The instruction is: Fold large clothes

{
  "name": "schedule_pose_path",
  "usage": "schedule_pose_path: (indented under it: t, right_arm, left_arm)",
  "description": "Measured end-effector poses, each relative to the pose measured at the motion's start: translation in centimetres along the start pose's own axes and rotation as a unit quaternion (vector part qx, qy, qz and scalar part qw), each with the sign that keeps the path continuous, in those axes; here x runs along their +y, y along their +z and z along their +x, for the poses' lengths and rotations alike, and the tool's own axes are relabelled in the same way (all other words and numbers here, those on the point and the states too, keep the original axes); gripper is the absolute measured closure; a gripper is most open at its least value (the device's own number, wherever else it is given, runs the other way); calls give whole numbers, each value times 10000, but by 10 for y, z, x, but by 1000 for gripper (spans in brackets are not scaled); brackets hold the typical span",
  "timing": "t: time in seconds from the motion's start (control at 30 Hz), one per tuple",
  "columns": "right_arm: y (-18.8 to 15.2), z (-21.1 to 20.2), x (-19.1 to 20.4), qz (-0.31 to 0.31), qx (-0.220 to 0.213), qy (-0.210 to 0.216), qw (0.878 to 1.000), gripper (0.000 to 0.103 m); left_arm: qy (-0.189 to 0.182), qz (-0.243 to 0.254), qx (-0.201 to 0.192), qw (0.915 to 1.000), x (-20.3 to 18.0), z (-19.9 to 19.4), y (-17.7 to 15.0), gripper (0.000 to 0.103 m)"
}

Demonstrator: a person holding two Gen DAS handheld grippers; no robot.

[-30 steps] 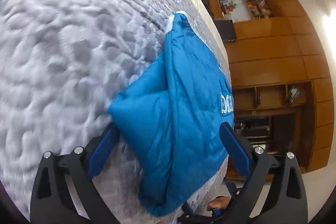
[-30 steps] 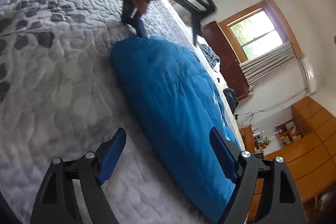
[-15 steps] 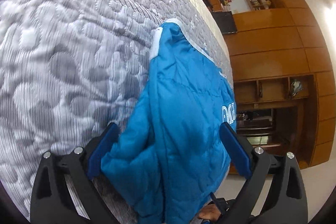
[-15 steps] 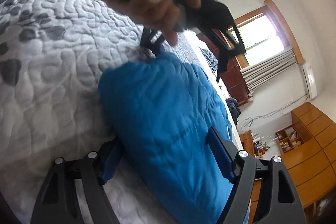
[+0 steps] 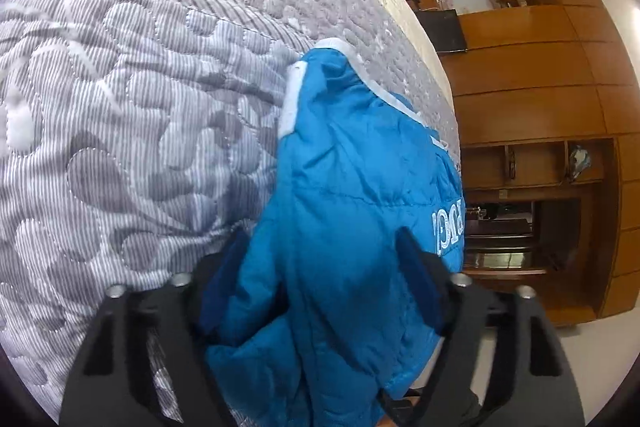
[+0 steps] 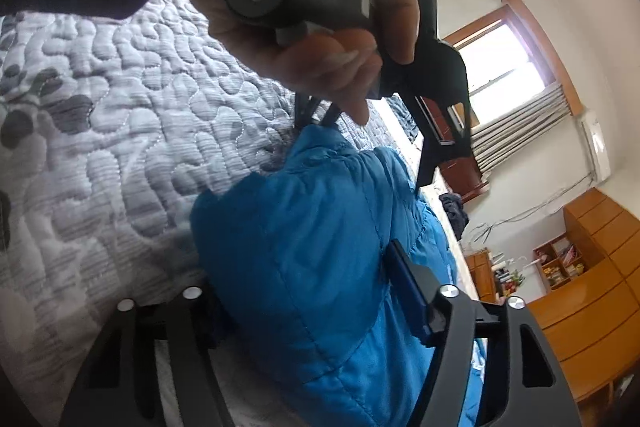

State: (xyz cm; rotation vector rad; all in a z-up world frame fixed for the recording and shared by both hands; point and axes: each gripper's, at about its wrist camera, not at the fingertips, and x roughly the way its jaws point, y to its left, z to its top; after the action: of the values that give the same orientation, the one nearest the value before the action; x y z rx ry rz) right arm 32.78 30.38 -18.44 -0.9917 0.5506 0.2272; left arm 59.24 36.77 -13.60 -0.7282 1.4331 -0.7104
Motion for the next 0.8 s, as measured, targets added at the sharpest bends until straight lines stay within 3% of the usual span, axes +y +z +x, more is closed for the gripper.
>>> schedule_pose_path:
  t: [0.13, 0.33, 0.8]
  right_arm:
    - [2, -3, -6, 161, -32, 98, 9998, 54]
    - [5, -12, -21, 426, -77, 225, 9988, 62]
    - [9, -41, -70, 1284, -330, 336, 9906, 66]
  left_arm:
    - [-25, -2, 21, 10000, -1, 0, 1, 52]
    - [87, 26, 38, 10000, -12, -4, 2, 59]
    - [573, 172, -95, 9982, -78, -20, 10, 66]
